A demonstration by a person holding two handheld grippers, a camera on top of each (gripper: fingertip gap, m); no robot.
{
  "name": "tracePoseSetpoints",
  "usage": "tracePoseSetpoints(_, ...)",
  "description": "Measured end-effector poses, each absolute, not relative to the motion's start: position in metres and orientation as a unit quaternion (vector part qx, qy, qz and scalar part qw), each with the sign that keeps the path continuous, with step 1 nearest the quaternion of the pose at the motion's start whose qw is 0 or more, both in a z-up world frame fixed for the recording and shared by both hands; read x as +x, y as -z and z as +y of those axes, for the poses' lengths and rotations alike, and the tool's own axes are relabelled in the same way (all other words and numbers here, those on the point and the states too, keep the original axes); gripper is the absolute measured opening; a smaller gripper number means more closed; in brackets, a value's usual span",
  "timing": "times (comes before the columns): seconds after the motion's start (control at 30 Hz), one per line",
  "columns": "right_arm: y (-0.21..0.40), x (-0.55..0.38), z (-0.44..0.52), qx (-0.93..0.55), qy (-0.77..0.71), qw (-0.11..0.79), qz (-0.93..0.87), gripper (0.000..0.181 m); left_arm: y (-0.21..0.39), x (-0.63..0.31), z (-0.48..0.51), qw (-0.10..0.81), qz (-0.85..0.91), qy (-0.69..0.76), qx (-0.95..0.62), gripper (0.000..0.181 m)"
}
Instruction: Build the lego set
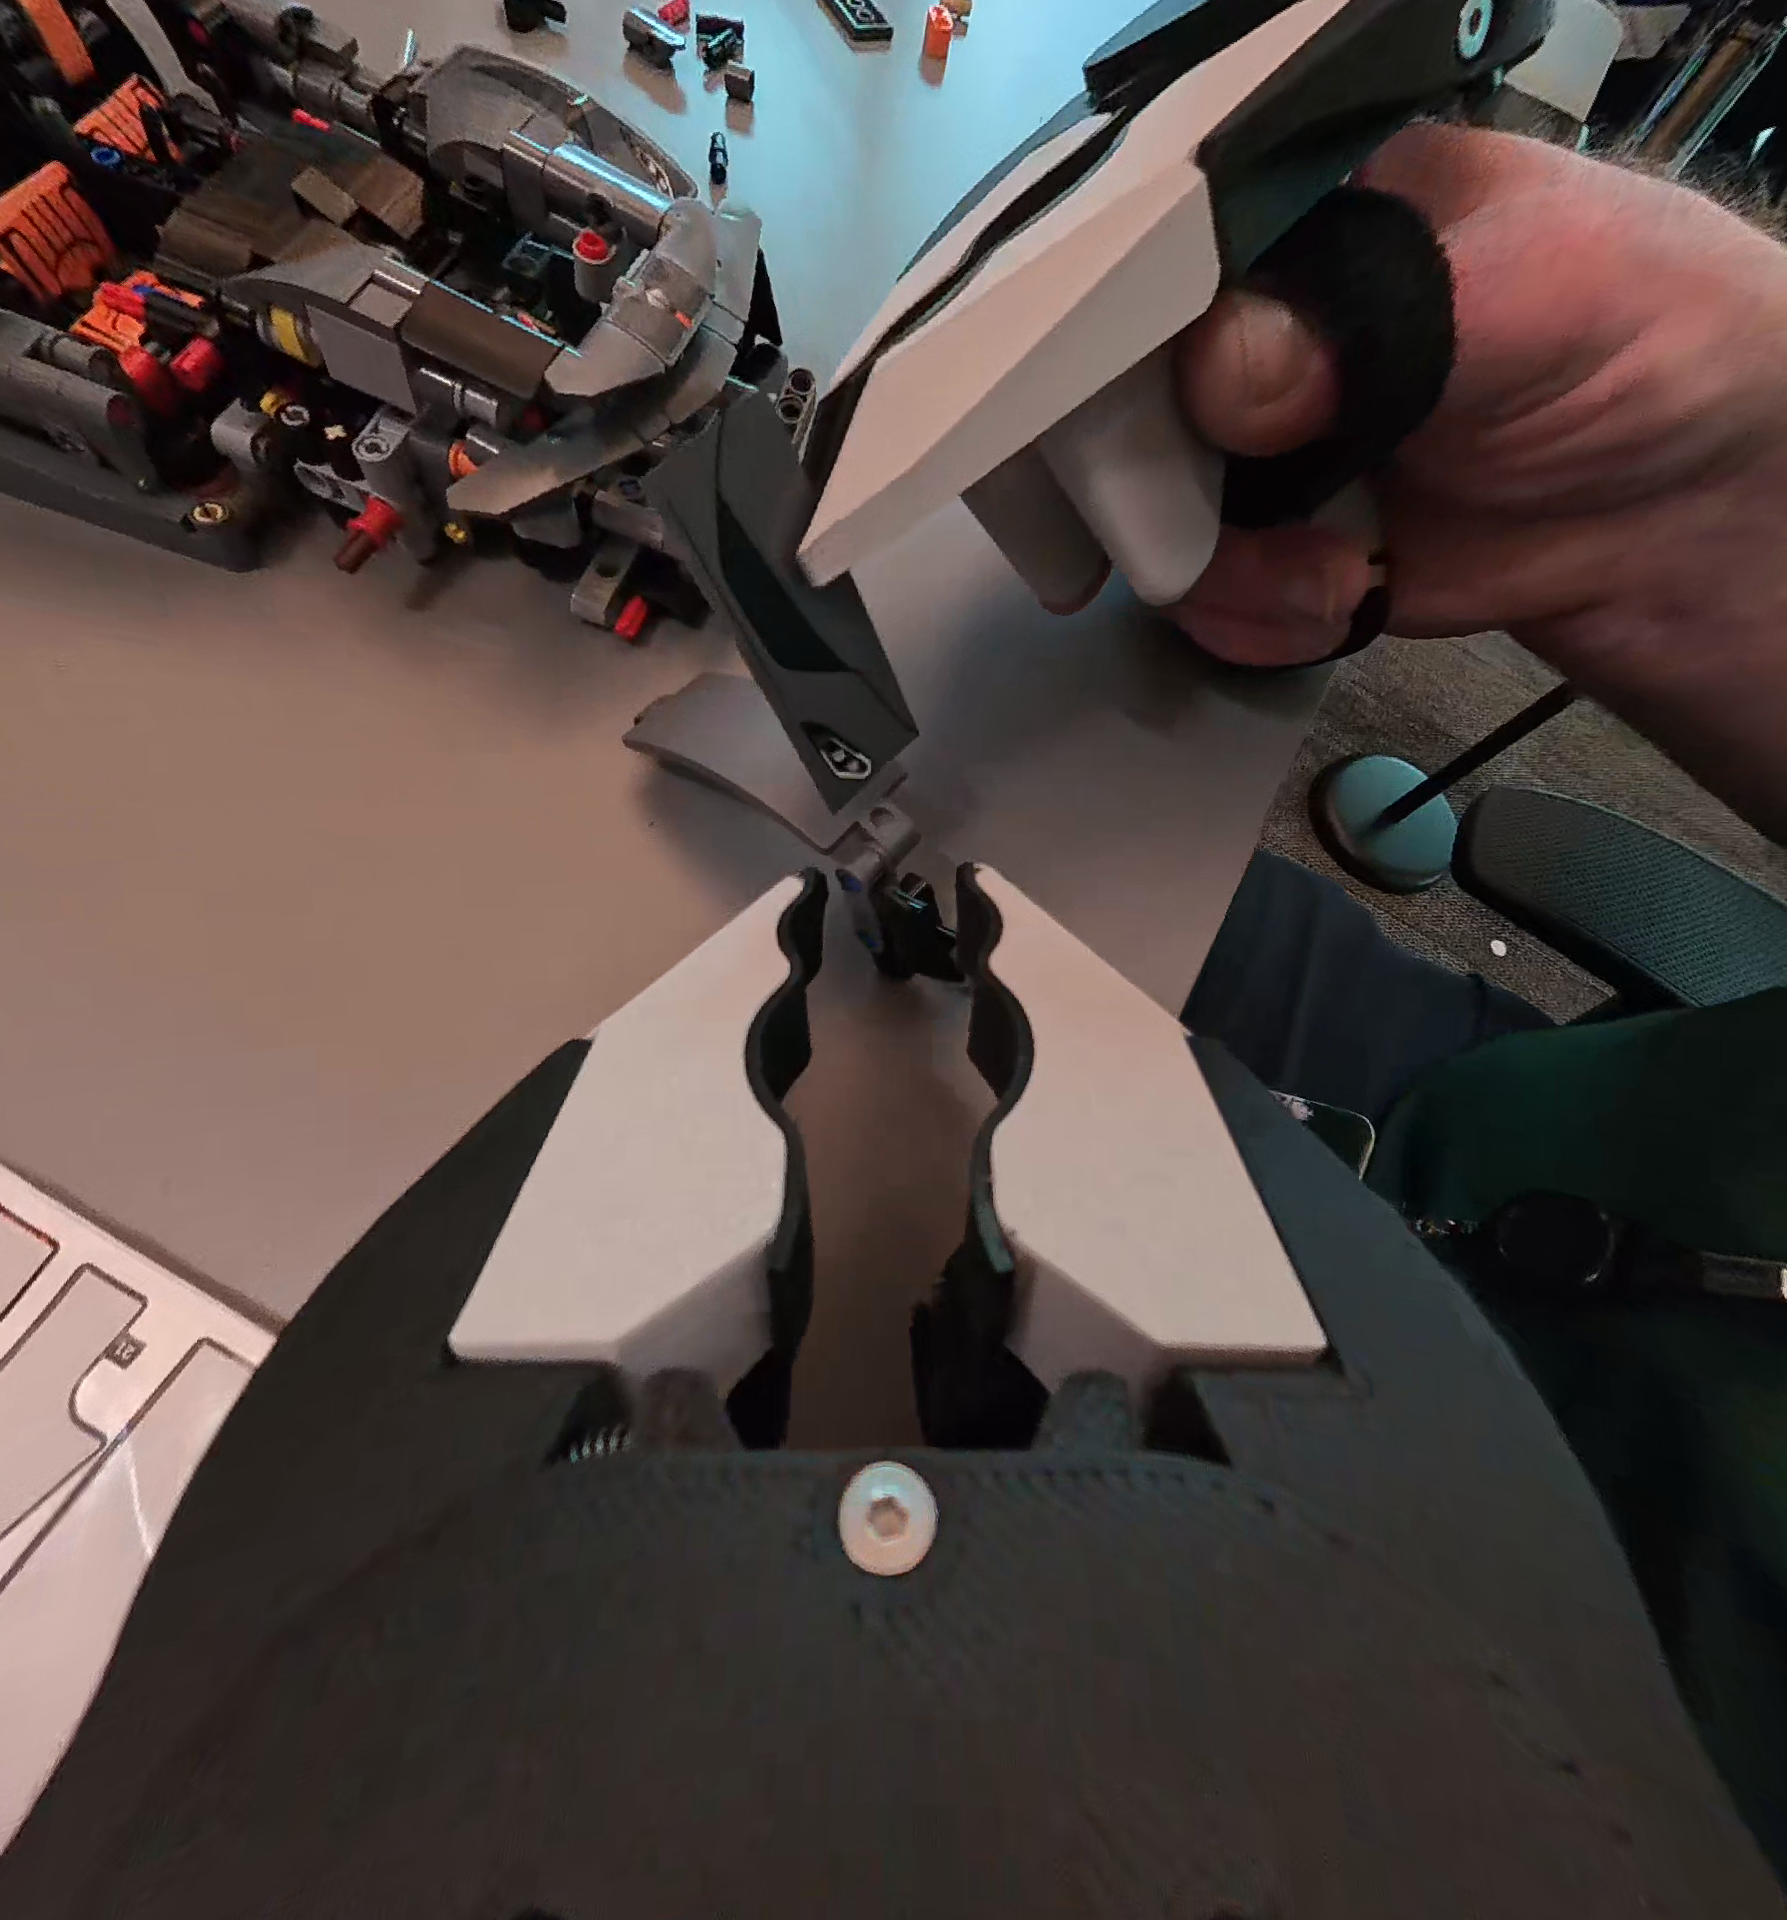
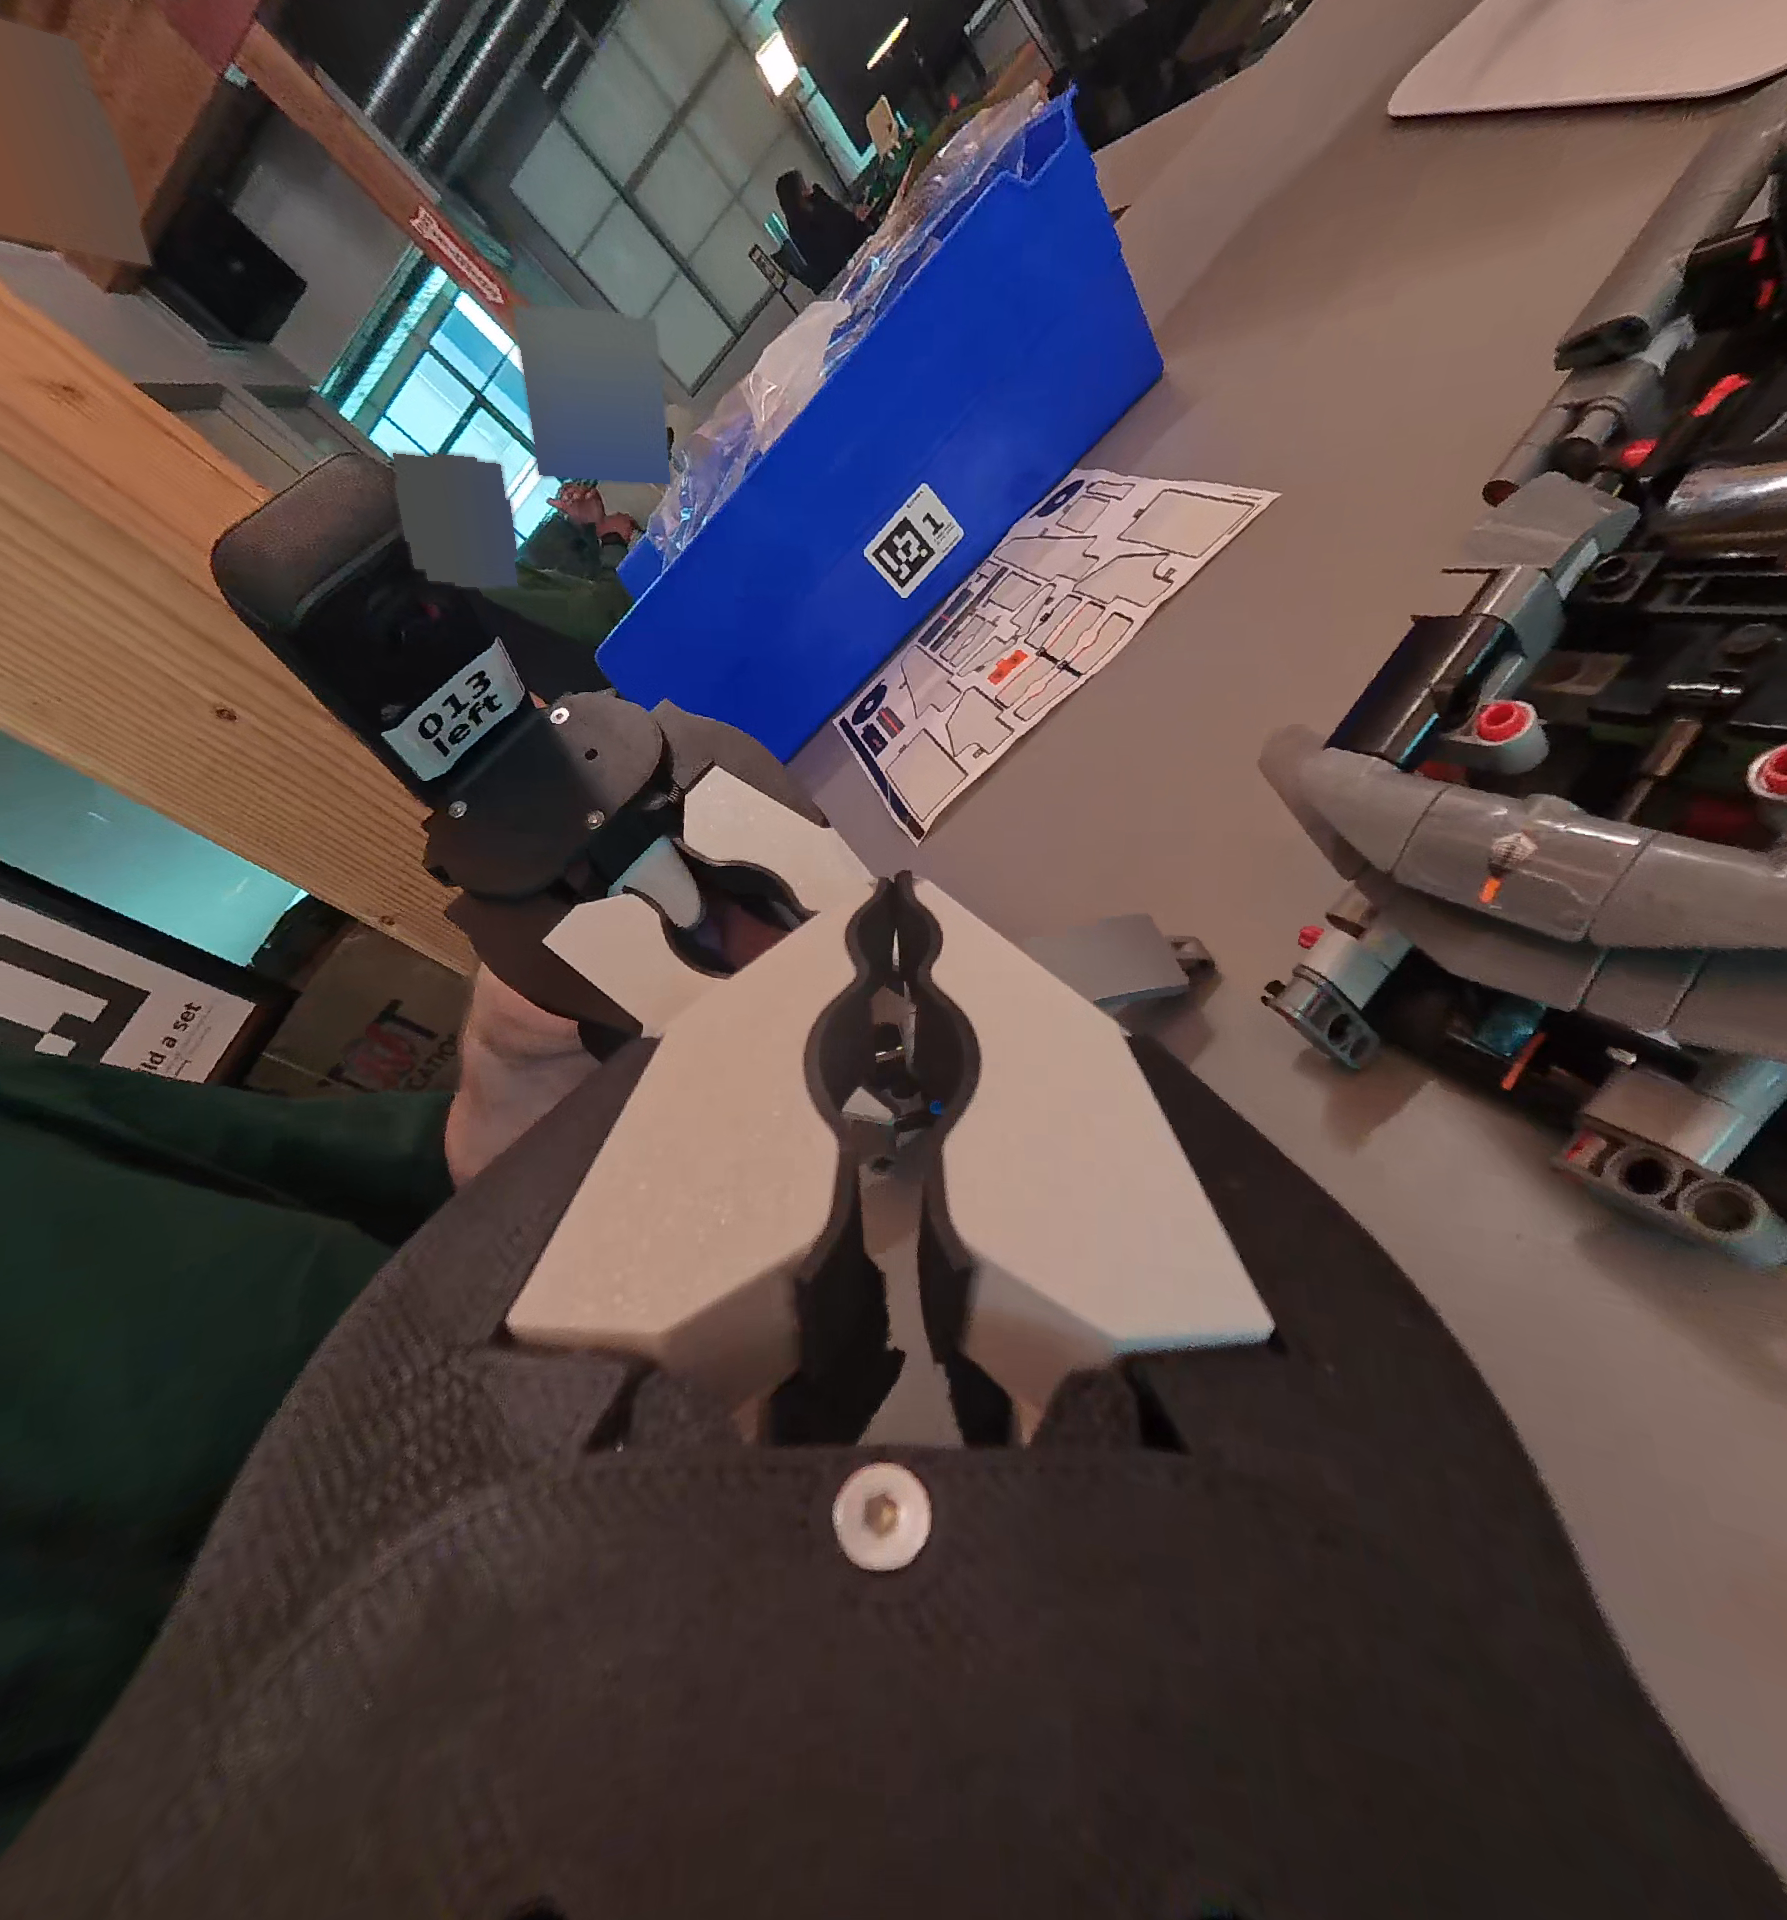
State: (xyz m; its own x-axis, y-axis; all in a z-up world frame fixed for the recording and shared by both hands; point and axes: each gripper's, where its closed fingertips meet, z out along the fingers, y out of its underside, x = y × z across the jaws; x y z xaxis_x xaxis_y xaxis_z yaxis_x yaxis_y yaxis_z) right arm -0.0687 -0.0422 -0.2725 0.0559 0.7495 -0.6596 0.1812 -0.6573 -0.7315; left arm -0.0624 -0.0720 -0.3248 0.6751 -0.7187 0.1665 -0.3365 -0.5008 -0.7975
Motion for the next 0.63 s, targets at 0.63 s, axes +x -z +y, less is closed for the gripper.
tracePoseSetpoints(0.63, 0.2826, -0.0689, -0.0374, -0.712, -0.568, 0.244, -0.333, 0.0, 0.328, -0.0625, -0.069, 0.402, 0.321, 0.204, -0.833, 0.015)
